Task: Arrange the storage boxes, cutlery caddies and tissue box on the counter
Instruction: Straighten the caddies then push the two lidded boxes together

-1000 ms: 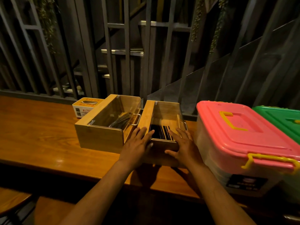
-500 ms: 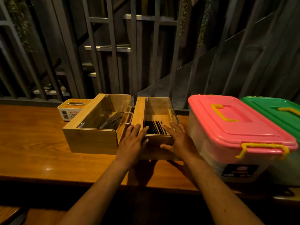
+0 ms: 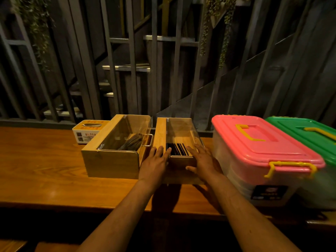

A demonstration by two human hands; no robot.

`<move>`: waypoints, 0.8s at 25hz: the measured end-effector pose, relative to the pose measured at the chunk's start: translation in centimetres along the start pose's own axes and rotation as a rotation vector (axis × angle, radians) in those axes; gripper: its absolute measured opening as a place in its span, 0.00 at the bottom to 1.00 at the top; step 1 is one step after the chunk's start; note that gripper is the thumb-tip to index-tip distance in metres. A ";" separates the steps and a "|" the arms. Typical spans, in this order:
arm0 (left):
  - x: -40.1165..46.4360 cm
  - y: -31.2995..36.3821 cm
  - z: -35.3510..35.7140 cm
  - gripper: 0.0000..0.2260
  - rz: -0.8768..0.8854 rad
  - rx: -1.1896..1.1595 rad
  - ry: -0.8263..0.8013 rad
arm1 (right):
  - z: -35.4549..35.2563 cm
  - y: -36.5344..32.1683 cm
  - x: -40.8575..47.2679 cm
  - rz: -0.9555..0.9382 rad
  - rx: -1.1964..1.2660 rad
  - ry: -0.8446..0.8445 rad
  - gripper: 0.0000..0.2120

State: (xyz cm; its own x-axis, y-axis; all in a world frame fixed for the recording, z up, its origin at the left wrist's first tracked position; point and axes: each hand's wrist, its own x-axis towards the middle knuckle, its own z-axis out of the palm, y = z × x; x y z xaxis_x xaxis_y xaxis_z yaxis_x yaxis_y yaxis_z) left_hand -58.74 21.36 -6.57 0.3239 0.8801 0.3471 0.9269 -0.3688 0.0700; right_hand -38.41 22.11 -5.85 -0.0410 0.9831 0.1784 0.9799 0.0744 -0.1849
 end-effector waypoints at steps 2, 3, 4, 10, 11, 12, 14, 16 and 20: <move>0.4 0.0 -0.1 0.24 0.000 -0.012 -0.006 | 0.0 0.2 0.3 0.007 0.010 -0.001 0.40; 0.7 0.1 -0.2 0.24 0.001 -0.016 -0.009 | -0.1 0.2 0.4 0.015 0.018 0.000 0.40; 0.8 0.1 -0.2 0.24 0.000 -0.017 -0.013 | -0.1 0.3 0.6 0.020 0.020 -0.001 0.40; 1.0 0.0 0.2 0.24 0.001 -0.029 -0.015 | 0.2 0.4 1.1 0.026 0.020 -0.008 0.40; 1.1 -0.1 0.2 0.24 0.002 -0.031 -0.014 | 0.2 0.4 1.1 0.028 0.024 -0.008 0.40; 1.0 -0.2 0.2 0.25 0.003 -0.032 -0.011 | 0.2 0.3 1.2 0.027 0.020 -0.008 0.40; 0.9 -0.1 0.2 0.25 0.001 -0.034 -0.007 | 0.2 0.2 1.1 0.025 -0.001 -0.017 0.40; 0.9 0.0 0.2 0.25 0.000 -0.032 -0.009 | 0.2 0.0 0.9 0.026 -0.008 -0.034 0.40; 0.7 0.5 -0.1 0.25 -0.007 0.020 -0.017 | -1.2 -0.3 -0.5 0.017 -0.013 -0.064 0.39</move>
State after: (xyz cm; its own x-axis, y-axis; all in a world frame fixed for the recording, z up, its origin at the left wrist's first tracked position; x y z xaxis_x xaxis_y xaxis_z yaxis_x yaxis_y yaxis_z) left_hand -58.04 21.79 -6.17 0.3204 0.8877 0.3306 0.9327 -0.3566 0.0536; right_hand -38.43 21.41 -4.76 -0.0365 0.9930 0.1127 0.9830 0.0559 -0.1748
